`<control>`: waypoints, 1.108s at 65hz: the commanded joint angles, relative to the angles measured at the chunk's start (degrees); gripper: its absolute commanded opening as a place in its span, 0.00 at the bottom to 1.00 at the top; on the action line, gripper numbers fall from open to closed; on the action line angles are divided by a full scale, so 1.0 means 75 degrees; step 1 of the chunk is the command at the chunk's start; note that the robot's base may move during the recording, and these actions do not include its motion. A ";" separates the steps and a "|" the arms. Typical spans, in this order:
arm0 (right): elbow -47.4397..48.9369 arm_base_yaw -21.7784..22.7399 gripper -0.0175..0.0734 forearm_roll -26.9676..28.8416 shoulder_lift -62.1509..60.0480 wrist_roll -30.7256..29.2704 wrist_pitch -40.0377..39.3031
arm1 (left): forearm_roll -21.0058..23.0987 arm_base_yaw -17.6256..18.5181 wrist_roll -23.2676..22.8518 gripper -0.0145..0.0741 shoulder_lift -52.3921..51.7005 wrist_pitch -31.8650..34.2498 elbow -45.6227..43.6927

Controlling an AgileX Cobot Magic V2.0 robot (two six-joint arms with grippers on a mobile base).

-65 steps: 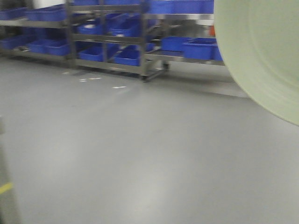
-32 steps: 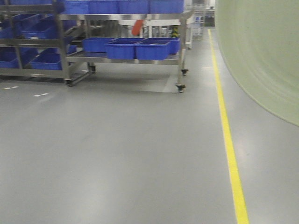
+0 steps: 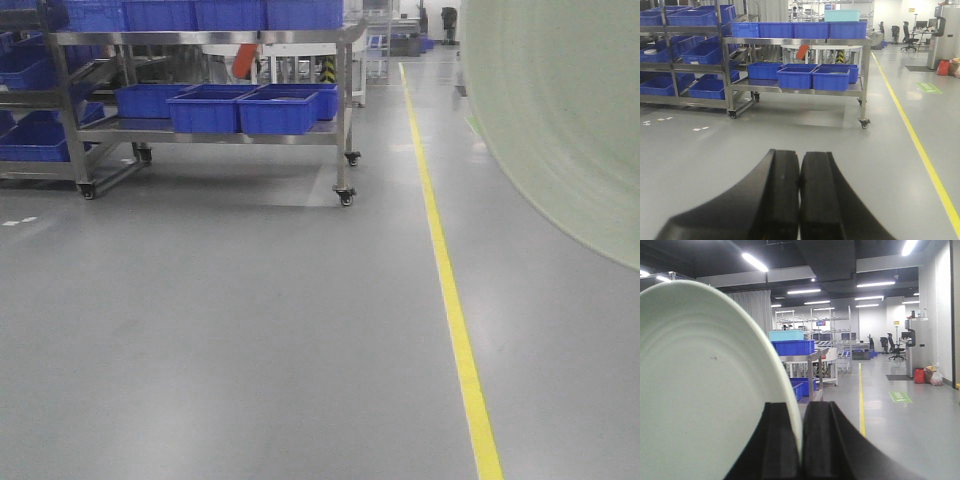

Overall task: Place green plate on second shelf with right arm
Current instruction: 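Drive the base away from the table holding the plate in the right gripper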

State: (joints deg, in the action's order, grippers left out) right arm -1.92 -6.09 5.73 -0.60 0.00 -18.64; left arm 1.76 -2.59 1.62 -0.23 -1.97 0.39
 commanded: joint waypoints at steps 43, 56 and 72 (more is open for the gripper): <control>0.0182 0.0061 0.25 0.0029 -0.0098 0.0000 -0.0828 | 0.0024 -0.0019 -0.0016 0.31 -0.0142 0.0702 0.0303; 0.0182 0.0061 0.25 0.0029 -0.0098 0.0000 -0.0828 | 0.0024 -0.0019 -0.0016 0.31 -0.0142 0.0702 0.0303; 0.0182 0.0061 0.25 0.0029 -0.0098 0.0000 -0.0828 | 0.0024 -0.0019 -0.0016 0.31 -0.0142 0.0702 0.0303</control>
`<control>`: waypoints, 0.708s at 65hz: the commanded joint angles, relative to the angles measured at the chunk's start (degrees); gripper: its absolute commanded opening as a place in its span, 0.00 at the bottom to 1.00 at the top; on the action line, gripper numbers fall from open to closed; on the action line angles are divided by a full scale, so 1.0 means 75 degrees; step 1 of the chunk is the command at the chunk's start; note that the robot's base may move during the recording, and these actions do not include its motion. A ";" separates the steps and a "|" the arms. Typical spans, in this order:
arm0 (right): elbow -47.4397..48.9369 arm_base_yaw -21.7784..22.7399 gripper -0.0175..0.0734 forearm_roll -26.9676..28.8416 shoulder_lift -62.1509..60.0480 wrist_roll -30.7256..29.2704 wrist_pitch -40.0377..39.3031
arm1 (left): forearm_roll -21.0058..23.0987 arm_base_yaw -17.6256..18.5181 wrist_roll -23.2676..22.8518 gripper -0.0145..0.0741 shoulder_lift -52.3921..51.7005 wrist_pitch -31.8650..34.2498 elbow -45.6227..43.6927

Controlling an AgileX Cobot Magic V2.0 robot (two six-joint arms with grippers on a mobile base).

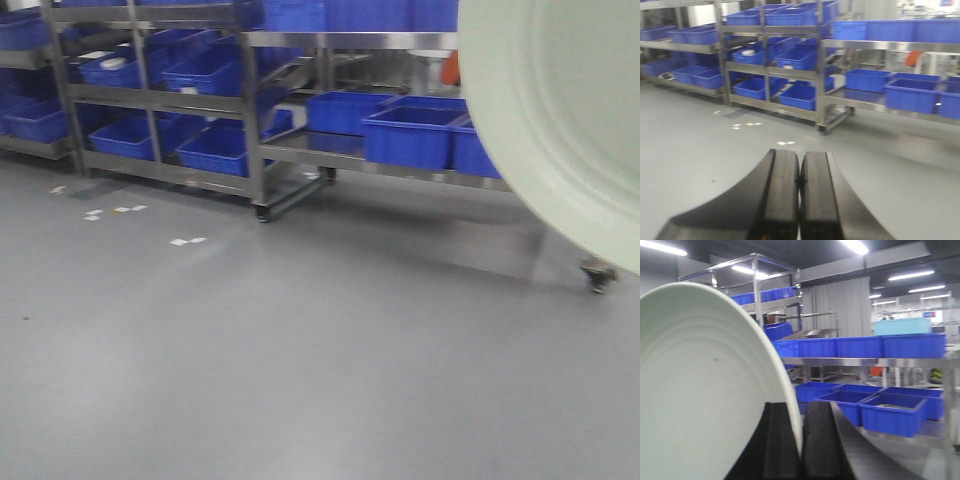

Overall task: Place green plate on second shelf with right arm
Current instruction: 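Drive the base away from the table holding the plate in the right gripper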

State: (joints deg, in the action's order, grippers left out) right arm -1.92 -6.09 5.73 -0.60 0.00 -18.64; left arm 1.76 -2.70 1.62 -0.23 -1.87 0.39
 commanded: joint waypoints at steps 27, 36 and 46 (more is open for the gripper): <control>0.0182 0.0061 0.25 0.0029 -0.0098 0.0000 -0.0828 | 0.0024 -0.0005 -0.0016 0.31 -0.0142 0.0689 0.0303; 0.0182 0.0061 0.25 0.0029 -0.0098 0.0000 -0.0828 | 0.0024 -0.0005 -0.0016 0.31 -0.0142 0.0689 0.0303; 0.0182 0.0061 0.25 0.0029 -0.0098 0.0000 -0.0828 | 0.0024 -0.0005 -0.0016 0.31 -0.0142 0.0689 0.0303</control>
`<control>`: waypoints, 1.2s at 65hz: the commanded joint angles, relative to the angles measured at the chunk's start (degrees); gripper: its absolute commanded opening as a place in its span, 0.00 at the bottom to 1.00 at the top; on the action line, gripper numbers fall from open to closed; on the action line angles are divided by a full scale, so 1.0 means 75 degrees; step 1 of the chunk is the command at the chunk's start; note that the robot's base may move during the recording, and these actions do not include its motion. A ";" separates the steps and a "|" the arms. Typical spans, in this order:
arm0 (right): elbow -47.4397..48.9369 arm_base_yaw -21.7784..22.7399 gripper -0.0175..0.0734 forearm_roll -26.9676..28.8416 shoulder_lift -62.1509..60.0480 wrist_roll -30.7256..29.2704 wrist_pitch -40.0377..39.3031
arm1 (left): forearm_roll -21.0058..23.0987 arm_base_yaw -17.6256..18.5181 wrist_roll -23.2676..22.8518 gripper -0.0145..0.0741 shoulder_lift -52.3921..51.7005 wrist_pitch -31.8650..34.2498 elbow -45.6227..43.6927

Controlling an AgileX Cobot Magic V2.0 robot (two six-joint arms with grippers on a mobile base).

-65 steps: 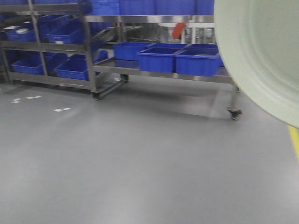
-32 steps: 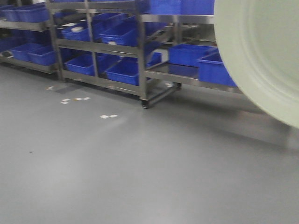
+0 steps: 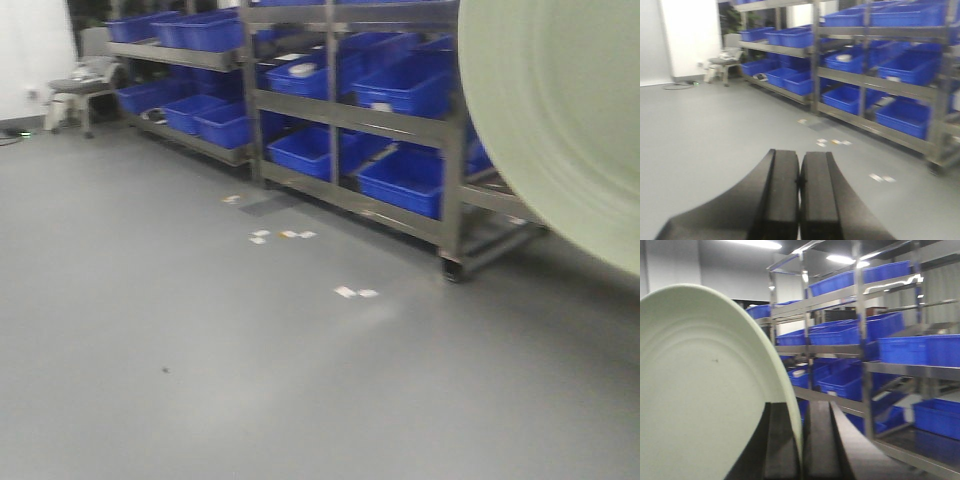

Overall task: Place green plate on second shelf with right arm
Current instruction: 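Drive the base away from the table holding the plate in the right gripper, then drive the base up to the shelf rack of blue bins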

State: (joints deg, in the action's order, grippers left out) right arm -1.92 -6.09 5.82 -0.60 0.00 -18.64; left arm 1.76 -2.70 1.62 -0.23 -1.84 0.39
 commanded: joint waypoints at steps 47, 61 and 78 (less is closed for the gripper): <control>0.0182 0.0061 0.25 0.0017 -0.0090 0.0000 -0.0828 | 0.0024 -0.0005 -0.0016 0.31 -0.0142 0.0686 0.0303; 0.0182 0.0061 0.25 0.0017 -0.0090 0.0000 -0.0828 | 0.0024 -0.0005 -0.0016 0.31 -0.0142 0.0686 0.0303; 0.0182 0.0061 0.25 0.0017 -0.0090 0.0000 -0.0828 | 0.0024 -0.0005 -0.0016 0.31 -0.0142 0.0686 0.0303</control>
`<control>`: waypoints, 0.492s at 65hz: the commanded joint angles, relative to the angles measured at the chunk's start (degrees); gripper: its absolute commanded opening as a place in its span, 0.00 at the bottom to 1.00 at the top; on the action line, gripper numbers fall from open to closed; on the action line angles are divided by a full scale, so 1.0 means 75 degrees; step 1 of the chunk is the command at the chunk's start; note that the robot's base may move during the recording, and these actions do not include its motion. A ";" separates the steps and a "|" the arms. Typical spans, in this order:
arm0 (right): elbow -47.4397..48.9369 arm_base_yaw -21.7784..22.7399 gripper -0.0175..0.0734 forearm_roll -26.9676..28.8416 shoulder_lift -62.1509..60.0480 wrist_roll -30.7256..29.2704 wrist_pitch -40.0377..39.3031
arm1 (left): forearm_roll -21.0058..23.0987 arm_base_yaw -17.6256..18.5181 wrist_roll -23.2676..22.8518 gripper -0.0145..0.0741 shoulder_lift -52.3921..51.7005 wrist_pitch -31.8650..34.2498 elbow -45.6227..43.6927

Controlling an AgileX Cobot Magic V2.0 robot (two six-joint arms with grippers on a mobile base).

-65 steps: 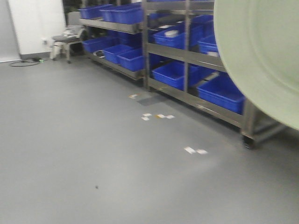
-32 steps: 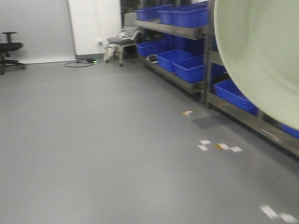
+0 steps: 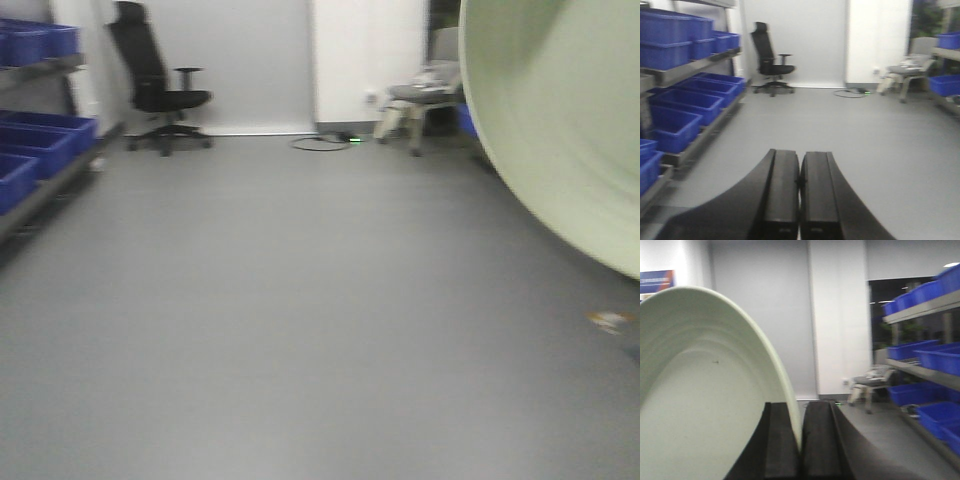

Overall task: Place green plate on second shelf with right arm
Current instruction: 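Drive the base up to the shelf rack of blue bins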

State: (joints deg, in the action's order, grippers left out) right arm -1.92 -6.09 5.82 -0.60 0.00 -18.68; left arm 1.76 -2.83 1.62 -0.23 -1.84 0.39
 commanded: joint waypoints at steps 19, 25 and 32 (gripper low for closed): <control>0.0182 0.0061 0.25 0.0017 -0.0090 0.0000 -0.0824 | 0.0024 0.0013 -0.0016 0.31 -0.0142 0.0686 0.0303; 0.0182 0.0061 0.25 0.0017 -0.0090 0.0000 -0.0824 | 0.0024 0.0013 -0.0016 0.31 -0.0142 0.0686 0.0303; 0.0182 0.0061 0.25 0.0017 -0.0090 0.0000 -0.0824 | 0.0024 0.0013 -0.0016 0.31 -0.0142 0.0686 0.0303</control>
State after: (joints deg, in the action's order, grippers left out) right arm -1.92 -6.09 5.82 -0.60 0.00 -18.68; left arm 1.76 -2.83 1.62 -0.23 -1.84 0.39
